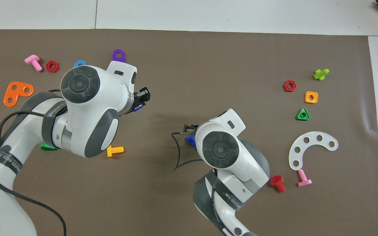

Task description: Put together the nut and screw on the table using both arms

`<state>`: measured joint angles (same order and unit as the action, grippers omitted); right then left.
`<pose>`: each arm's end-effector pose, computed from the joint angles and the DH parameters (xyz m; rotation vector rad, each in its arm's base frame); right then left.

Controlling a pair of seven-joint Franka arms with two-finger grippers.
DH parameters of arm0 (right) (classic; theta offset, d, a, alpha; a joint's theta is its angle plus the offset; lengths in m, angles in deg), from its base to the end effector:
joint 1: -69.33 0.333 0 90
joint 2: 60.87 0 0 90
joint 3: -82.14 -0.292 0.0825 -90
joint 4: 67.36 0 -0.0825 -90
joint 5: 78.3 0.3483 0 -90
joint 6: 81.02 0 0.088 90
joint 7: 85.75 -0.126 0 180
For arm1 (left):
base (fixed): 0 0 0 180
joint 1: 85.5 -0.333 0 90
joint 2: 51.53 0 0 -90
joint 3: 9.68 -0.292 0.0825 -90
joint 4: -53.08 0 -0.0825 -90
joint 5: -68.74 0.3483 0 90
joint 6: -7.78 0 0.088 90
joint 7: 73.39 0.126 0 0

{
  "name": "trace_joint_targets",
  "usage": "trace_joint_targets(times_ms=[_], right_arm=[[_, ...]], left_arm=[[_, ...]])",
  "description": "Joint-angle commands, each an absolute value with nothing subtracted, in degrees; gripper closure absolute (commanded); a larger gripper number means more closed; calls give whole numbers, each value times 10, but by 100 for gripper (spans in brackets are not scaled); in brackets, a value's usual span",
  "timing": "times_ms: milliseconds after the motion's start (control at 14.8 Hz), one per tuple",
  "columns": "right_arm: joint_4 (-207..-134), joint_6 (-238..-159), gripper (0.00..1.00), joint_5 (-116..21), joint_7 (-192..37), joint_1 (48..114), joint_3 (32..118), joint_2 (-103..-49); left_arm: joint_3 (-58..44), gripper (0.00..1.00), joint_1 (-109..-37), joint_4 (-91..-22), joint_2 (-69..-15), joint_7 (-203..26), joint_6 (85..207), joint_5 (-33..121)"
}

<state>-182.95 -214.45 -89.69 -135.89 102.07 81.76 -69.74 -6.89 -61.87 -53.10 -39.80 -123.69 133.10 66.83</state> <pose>0.4785 0.3048 0.3695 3.1003 -0.2667 0.3416 0.5282 -0.2630 0.3986 2.9573 0.6550 0.1180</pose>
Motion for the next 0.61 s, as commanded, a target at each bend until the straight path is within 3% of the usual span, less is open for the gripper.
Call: trace_joint_targets(times_ms=[0,270,541], right_arm=[[-1850,-2087,0,-893,-1306,969,812,-621],[-1847,-1992,0,-817,-1129,852,816,-544],[-1791,-1926,0,-812,-1021,763,820,-537]], left_arm=[[-77,100,-577,-541,-399,-1272,1351,642],[-77,100,-505,-568,-392,-1310,1380,623],[-77,100,-444,-577,-364,-1362,1419,618]])
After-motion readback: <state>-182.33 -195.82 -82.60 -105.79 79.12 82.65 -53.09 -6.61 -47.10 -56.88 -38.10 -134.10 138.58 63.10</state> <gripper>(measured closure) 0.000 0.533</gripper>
